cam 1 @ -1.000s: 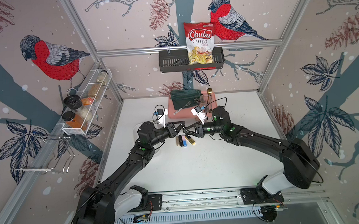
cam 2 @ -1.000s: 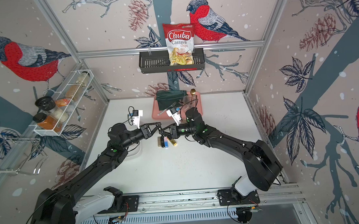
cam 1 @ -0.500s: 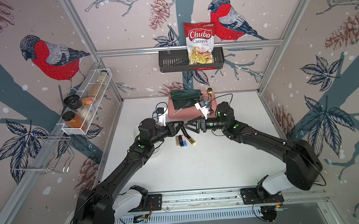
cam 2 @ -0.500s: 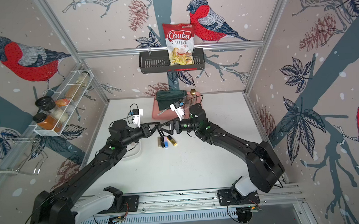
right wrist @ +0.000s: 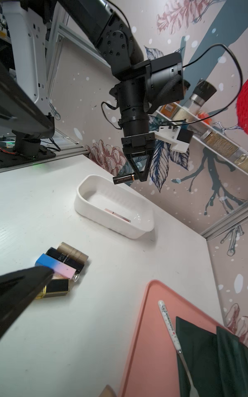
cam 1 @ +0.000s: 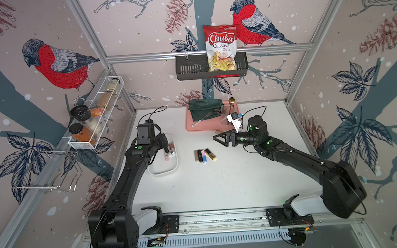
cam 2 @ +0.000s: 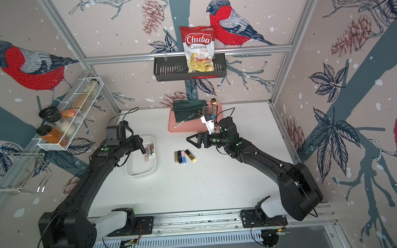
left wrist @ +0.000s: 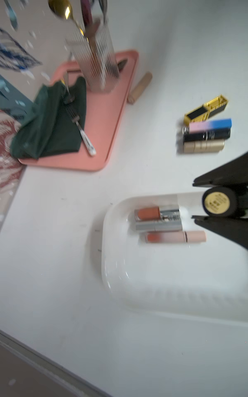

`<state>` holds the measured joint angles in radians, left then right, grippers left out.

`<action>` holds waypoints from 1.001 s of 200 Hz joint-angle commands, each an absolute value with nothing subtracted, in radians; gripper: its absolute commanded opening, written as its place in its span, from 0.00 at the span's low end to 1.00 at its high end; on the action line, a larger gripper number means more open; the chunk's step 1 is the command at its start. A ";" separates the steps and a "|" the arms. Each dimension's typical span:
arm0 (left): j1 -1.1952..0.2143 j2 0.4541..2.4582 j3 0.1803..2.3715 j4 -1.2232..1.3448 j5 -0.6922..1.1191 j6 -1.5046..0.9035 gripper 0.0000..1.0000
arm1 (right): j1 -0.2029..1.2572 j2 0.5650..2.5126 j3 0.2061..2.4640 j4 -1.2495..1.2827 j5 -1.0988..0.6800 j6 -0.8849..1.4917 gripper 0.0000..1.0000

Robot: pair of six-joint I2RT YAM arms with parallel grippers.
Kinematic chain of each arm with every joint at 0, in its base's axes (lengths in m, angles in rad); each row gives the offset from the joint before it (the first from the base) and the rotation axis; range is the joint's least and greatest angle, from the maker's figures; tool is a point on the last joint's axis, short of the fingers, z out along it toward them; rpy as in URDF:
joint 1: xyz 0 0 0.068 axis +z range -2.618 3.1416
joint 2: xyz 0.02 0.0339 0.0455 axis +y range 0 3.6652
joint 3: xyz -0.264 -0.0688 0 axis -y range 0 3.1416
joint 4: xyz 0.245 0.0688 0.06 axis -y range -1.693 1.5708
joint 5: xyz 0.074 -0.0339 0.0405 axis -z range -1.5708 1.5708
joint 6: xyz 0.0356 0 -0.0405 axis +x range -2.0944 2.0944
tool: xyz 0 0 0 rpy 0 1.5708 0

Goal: Put the lipstick into the storage box
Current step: Place the lipstick in the storage box.

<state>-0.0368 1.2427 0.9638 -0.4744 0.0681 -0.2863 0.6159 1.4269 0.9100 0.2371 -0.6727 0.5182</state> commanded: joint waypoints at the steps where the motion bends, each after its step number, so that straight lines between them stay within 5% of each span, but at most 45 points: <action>1: -0.024 1.322 0.975 -0.544 -0.024 -0.212 0.16 | 0.652 1.451 0.936 0.168 -0.595 0.440 1.00; 97: -0.003 1.632 1.043 -0.517 -0.137 -0.163 0.16 | 0.673 1.532 1.007 -0.038 -0.345 0.309 1.00; 200: 0.026 1.573 1.018 -0.453 -0.014 -0.172 0.49 | 0.631 1.496 0.927 0.048 -0.169 0.171 1.00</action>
